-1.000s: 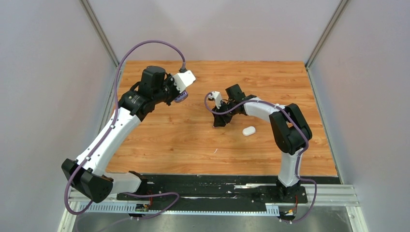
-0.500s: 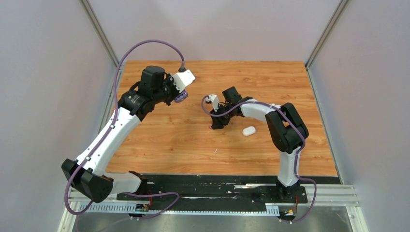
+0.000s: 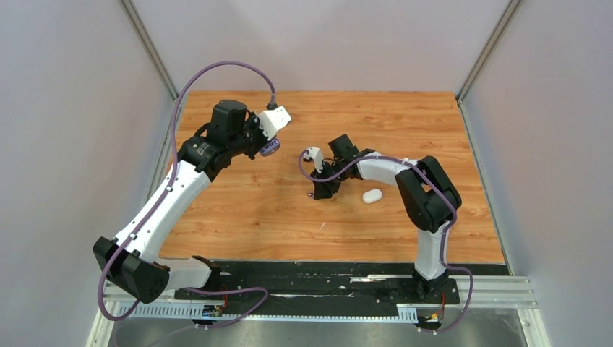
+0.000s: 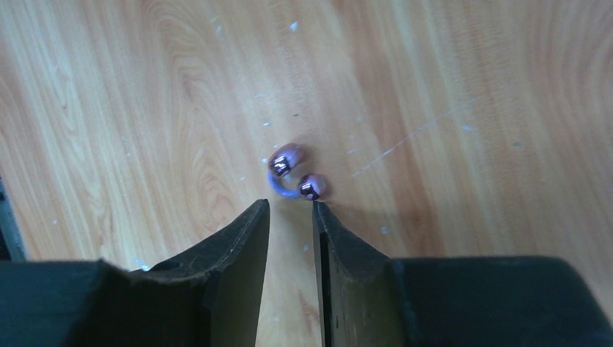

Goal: Insert the wireless bluetooth earbuds into the charging case
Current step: Pick up the earbud from the center of the board.

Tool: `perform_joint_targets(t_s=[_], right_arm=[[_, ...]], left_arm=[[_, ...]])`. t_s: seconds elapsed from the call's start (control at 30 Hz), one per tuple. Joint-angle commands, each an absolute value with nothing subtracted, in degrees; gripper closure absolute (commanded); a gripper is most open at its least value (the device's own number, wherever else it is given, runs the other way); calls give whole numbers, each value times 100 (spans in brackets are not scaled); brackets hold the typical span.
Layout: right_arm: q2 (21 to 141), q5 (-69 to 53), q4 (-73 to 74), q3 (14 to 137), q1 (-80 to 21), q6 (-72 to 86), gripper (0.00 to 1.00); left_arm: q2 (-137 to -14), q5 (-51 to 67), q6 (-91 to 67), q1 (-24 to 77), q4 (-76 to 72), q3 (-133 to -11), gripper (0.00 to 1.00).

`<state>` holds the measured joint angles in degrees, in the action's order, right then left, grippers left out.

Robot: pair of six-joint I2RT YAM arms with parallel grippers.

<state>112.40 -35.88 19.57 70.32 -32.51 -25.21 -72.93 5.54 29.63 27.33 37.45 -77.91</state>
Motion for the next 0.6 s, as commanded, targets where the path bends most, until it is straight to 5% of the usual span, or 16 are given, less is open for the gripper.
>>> perform_joint_targets(t_s=[0.0,0.33,0.57], right_arm=[[10759,-3871,2058,6845,-3374,-2601,68],[9795,-4488,2384,6590,-3156,-5051,66],[10289,-4795,2319,6899,-3138,-6649,65]], left_arm=[[-7215,676,2813,2698,3530,-7814,100],[-7069,759,2965,2689,3437,-7744,100],[-7038,761,2941,2688,3623,-7795,100]])
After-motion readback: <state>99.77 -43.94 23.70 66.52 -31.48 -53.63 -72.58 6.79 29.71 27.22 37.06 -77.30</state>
